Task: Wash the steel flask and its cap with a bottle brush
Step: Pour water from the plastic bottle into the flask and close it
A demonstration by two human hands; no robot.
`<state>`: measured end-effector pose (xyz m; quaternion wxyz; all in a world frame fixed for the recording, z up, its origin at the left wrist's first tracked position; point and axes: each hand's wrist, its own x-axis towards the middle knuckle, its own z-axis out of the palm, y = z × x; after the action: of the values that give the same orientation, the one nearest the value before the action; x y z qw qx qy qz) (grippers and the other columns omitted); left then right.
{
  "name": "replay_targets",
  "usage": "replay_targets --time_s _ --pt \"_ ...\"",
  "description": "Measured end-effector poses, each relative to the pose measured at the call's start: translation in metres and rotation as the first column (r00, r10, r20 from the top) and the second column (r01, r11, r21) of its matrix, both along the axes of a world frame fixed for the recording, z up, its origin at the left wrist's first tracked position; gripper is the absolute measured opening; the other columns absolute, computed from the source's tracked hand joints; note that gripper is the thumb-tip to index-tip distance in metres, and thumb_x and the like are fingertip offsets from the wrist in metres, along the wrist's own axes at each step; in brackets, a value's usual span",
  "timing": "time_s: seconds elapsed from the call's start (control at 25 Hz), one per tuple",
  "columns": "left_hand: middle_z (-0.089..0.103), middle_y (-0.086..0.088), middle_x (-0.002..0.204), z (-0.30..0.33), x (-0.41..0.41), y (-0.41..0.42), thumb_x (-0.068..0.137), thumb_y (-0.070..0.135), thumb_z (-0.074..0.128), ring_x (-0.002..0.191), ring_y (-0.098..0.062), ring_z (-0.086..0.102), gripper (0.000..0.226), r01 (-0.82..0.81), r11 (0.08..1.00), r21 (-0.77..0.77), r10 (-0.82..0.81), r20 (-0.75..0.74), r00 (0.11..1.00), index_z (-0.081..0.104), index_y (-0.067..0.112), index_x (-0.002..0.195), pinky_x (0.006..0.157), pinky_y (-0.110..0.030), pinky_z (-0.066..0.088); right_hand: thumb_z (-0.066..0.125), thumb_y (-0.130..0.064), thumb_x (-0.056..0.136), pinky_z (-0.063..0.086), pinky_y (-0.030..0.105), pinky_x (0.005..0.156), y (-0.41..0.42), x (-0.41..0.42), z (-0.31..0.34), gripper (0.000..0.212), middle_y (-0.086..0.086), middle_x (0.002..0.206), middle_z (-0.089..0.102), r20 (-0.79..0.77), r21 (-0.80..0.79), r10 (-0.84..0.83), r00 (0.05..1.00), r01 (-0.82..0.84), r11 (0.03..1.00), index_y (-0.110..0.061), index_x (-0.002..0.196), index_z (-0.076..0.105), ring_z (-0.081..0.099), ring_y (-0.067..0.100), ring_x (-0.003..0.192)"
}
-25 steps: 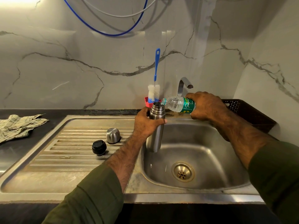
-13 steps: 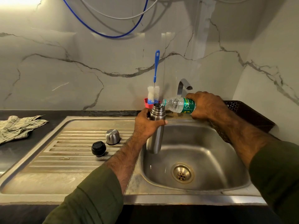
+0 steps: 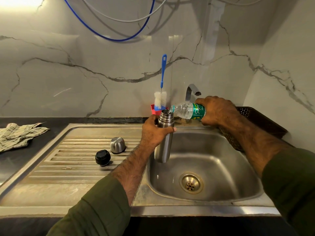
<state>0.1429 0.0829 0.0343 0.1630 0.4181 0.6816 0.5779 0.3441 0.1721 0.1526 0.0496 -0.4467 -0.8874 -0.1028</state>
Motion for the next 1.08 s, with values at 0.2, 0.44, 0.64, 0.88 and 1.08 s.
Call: replay_targets --time_s 0.2,0.44,0.64,0.88,1.08 --pt "0.068 0.007 0.115 -0.002 -0.001 0.0 0.068 0.028 0.1 0.101 -0.01 0.064 0.074 -0.004 1.0 -0.002 0.004 0.006 1.0 0.063 0.015 0.131 0.076 -0.014 0.047 0.082 -0.046 0.08 0.054 0.047 0.098 0.001 -0.001 0.002 0.078 0.005 0.13 0.063 0.012 -0.008 0.003 1.0 -0.003 1.0 -0.032 0.147 0.046 0.06 0.025 0.113" --pt "0.072 0.007 0.113 -0.005 -0.002 0.003 0.066 0.03 0.101 0.1 -0.009 0.067 0.071 -0.007 1.0 0.012 0.007 0.002 1.0 0.065 0.016 0.126 0.089 -0.029 0.058 0.08 -0.046 0.08 0.054 0.046 0.095 0.001 0.0 0.002 0.076 0.005 0.128 0.064 0.022 -0.003 0.01 1.0 -0.009 1.0 -0.033 0.147 0.046 0.06 0.025 0.111" --pt "0.073 0.004 0.112 -0.009 -0.004 0.005 0.064 0.032 0.101 0.101 -0.013 0.07 0.072 -0.013 1.0 0.017 0.013 -0.012 1.0 0.065 0.018 0.124 0.093 -0.038 0.062 0.079 -0.046 0.079 0.055 0.047 0.095 0.001 0.001 0.003 0.075 0.004 0.126 0.064 0.028 0.004 0.012 1.0 -0.012 1.0 -0.033 0.145 0.047 0.06 0.024 0.11" --pt "0.073 0.002 0.114 -0.011 -0.006 0.007 0.064 0.033 0.101 0.104 -0.016 0.07 0.074 -0.018 1.0 0.021 0.018 -0.012 1.0 0.065 0.017 0.126 0.095 -0.042 0.062 0.08 -0.046 0.079 0.055 0.048 0.096 0.001 0.0 0.005 0.075 0.004 0.127 0.064 0.029 0.005 0.008 1.0 -0.008 1.0 -0.033 0.146 0.047 0.06 0.024 0.111" --pt "0.073 0.001 0.115 -0.011 -0.005 0.008 0.064 0.034 0.101 0.104 -0.016 0.069 0.075 -0.02 1.0 0.019 0.021 -0.011 1.0 0.064 0.017 0.127 0.091 -0.037 0.061 0.079 -0.048 0.08 0.055 0.048 0.096 0.0 0.001 0.007 0.076 0.004 0.128 0.063 0.039 0.027 0.01 0.999 -0.011 1.0 -0.032 0.146 0.047 0.06 0.024 0.112"
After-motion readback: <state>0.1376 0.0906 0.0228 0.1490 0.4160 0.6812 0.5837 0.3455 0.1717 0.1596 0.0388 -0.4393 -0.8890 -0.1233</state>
